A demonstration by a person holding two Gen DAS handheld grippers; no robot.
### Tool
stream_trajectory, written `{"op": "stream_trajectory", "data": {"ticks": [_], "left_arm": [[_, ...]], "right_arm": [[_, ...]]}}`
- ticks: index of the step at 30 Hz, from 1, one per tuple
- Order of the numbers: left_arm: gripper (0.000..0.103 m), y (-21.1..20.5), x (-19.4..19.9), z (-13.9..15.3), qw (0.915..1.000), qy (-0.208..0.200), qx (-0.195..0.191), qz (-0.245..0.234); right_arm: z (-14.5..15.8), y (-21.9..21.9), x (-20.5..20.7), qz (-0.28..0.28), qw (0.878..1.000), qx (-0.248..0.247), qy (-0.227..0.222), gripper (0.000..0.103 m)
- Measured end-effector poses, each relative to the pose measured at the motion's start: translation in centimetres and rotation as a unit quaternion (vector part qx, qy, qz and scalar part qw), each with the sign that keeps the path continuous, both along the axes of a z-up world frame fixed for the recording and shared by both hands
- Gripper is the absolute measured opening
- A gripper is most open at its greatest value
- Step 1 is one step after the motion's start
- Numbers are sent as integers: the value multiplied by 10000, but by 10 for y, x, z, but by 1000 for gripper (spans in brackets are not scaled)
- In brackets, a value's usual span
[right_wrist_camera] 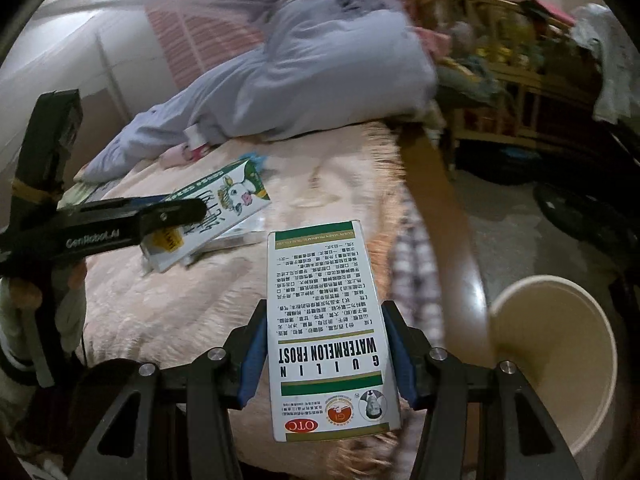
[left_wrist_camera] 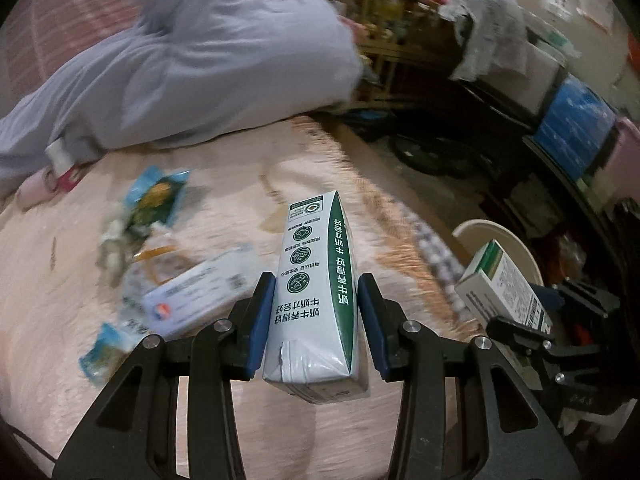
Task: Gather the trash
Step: 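Carry the Watermelon Frost box and milk carton over the white bucket, then open both tools to drop the boxes into the bucket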
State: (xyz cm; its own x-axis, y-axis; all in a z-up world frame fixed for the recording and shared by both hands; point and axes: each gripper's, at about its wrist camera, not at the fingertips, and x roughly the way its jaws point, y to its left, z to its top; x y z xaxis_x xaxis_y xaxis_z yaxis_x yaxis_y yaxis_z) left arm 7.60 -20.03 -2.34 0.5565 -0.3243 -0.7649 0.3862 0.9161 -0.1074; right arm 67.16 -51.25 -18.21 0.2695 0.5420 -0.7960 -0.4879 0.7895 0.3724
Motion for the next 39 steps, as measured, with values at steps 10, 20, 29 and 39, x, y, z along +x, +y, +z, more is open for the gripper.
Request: {"op": "stream_trajectory", "data": {"ticks": [10, 20, 29, 39], "left_arm": [[40, -86, -3, -3, 9977, 105, -39, -669], [40, -161, -3, -19, 9930, 425, -170, -1090], [40, -210, -2, -37, 9899, 598, -144, -1278], [41, -233, 2, -47, 9850, 751, -398, -1499]], "right_arm": [[-13, -68, 11, -673, 9972, -329, 48, 52], [-47, -132, 24, -1411, 9873, -636, 360, 52], [-74, -170, 34, -1965, 9753, -824, 582, 52], [-84, -185, 40, -2339, 9665, -894, 558, 52]]}}
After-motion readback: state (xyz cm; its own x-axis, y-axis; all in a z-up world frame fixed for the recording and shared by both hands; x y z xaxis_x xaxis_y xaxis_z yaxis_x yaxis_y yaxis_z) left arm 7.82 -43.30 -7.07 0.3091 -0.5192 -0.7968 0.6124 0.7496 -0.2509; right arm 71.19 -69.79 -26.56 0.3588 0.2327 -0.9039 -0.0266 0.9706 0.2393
